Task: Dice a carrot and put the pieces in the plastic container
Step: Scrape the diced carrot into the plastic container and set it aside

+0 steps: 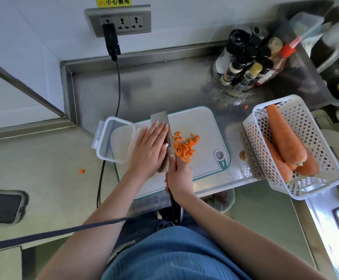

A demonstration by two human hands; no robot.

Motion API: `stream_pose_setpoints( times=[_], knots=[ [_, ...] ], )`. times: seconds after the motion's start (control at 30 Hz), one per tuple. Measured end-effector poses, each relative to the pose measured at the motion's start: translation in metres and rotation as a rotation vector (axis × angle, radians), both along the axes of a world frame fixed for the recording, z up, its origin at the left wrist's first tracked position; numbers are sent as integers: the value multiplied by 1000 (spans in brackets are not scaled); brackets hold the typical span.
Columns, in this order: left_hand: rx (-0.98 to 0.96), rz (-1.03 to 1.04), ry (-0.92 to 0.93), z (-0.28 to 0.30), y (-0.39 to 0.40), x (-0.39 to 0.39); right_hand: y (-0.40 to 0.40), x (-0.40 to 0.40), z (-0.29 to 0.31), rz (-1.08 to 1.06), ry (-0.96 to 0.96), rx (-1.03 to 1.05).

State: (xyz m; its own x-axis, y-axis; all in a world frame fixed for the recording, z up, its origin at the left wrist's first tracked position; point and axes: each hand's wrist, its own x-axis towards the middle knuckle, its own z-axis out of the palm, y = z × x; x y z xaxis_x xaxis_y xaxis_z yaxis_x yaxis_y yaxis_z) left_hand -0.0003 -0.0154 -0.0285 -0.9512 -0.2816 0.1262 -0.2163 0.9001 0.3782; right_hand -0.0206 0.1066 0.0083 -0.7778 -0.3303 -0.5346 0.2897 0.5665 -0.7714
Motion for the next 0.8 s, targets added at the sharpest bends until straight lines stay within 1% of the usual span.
stream_pose_setpoints(
  times=[0.1,0.23,0.37,0.47,0.57,0.67,0.8],
  knots=[
    [-31,-20,-74,-3,0,2,1,-2,-2,26,27,23],
    [-38,-8,-90,-5,0,6,2,-1,-6,49,70,57],
    [-19,38,-111,-4,3,7,3,-4,-4,57,67,40],
    [15,114,-113,-5,4,11,4,-6,-4,28,41,28],
    [36,148,-95,-8,4,13,9,-13,-6,1,72,20],
    [35,165,-57,-6,6,13,19,-32,-7,-38,140,42],
    [16,149,11,0,11,11,41,-77,-14,-39,341,194]
  ],
)
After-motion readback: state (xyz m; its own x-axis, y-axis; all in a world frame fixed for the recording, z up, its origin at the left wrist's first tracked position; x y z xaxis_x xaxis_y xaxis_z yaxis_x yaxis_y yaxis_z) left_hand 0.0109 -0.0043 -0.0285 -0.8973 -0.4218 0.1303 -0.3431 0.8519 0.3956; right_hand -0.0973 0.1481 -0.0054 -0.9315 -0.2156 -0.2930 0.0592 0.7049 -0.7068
